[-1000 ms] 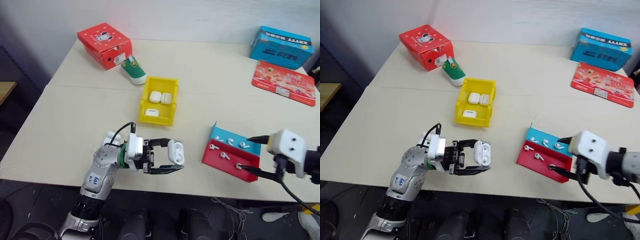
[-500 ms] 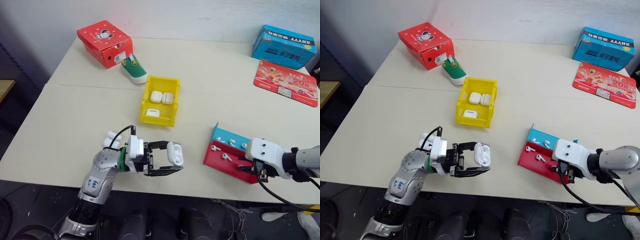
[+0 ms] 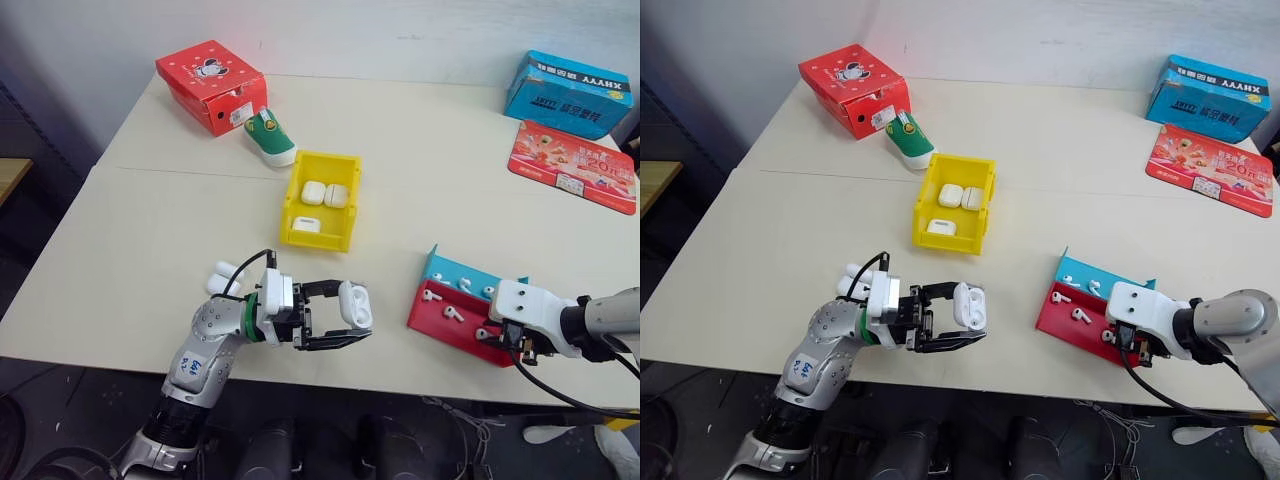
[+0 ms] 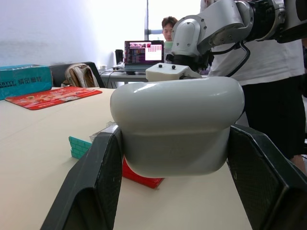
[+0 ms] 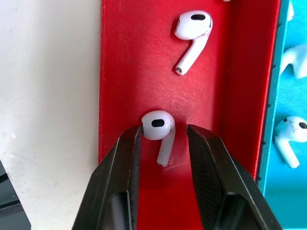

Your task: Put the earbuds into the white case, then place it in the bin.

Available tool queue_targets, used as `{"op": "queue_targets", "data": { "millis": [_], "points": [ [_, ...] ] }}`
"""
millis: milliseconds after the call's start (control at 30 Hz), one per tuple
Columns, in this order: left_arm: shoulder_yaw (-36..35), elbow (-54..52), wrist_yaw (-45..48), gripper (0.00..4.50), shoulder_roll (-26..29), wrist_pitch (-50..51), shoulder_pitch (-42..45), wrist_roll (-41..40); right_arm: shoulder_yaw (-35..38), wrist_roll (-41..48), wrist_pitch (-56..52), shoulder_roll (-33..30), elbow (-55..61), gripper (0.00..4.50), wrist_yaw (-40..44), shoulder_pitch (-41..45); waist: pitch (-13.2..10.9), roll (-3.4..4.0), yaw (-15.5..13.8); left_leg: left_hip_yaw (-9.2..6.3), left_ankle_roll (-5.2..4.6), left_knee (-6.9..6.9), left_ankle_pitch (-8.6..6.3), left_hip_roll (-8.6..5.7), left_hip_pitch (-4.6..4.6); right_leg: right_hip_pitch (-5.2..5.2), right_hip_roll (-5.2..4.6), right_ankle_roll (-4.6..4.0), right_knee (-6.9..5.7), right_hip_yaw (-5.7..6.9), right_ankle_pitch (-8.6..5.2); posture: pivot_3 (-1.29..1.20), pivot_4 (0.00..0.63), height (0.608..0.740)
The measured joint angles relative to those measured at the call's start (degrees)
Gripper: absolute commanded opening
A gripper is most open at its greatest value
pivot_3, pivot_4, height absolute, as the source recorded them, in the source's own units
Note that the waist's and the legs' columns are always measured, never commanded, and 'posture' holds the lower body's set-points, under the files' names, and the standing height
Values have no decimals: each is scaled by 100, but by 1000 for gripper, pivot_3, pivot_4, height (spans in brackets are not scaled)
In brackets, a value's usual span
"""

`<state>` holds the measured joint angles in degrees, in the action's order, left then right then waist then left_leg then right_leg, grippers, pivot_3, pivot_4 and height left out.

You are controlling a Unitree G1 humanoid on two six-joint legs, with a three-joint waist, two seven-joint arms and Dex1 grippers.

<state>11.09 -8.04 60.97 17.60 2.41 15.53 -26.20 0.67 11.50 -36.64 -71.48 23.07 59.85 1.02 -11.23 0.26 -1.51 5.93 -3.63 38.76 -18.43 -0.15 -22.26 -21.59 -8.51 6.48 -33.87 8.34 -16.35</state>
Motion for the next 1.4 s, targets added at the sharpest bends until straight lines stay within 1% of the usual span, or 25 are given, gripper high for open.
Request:
{"op": "queue_targets", "data": {
  "millis": [367, 667, 767, 800, 833, 1167, 1233, 1267, 1333, 1400],
  "points": [
    [-14, 129, 45, 2791, 34, -63, 83, 2, -238, -128, -96, 44, -81, 1455, -7, 270, 0, 1, 4, -15, 2, 15, -1, 2, -6, 7, 0, 0, -2, 12, 0, 0, 150, 740],
    [-12, 128, 48, 2791, 46, -63, 78, 2, -265, -175, -127, 140, -80, 1455, -31, 316, 0, 1, 4, -24, 4, 20, -2, 2, -5, 14, -1, 0, -2, 20, 0, 0, 150, 740],
    [-12, 128, 52, 2791, 45, -63, 78, 2, -265, -197, -110, 140, -75, 871, 16, 293, 0, 0, 2, -29, 5, 21, -3, 2, -5, 17, -1, 0, -2, 23, 0, 0, 150, 740],
    [-12, 129, 60, 2791, 44, -64, 79, 1, -265, -197, -100, 140, -64, 550, 30, 287, 0, 0, 3, -29, 5, 22, -3, 2, -5, 18, -2, 0, -1, 24, 0, 0, 150, 740],
    [-12, 128, 77, 2791, 41, -65, 80, -2, -265, -199, -99, 140, -61, 455, 31, 286, 0, -1, 3, -29, 5, 22, -3, 2, -5, 19, -2, 0, -1, 24, 0, 0, 150, 740],
    [-28, 125, 368, 2791, 59, 64, 156, -180, -221, -186, -89, 146, -80, 455, 72, 265, 0, 0, -2, -36, 11, 25, -6, 2, -9, 20, -2, 0, -1, 31, 0, 0, 150, 740],
    [-100, 104, 416, 2791, -7, 60, 206, -309, -72, -45, -47, 258, -141, 455, 126, 238, 0, 0, 0, -37, 4, 26, -2, 2, -12, 18, -2, 0, -1, 34, 0, 0, 150, 740],
    [-134, 86, 434, 2791, -46, 52, 235, -380, 138, 138, 52, 400, -188, 455, 210, 208, -1, 1, 0, -37, 3, 26, -1, 2, -14, 17, -1, 0, -1, 35, 0, 0, 150, 740],
    [-148, 35, 526, 2791, -70, 71, 340, -480, 823, 726, 383, 850, -213, 455, 463, 206, -2, 2, -3, -42, 4, 26, 2, 2, -17, 17, 3, 0, -2, 45, 0, 0, 150, 740],
    [-159, -25, 650, 2791, -48, 123, 468, -571, 1513, 1481, 547, 1409, -69, 455, 548, 296, -1, 2, -4, -50, 7, 25, 6, 3, -17, 23, 7, 0, -2, 54, 0, 0, 150, 740]
  ]
}}
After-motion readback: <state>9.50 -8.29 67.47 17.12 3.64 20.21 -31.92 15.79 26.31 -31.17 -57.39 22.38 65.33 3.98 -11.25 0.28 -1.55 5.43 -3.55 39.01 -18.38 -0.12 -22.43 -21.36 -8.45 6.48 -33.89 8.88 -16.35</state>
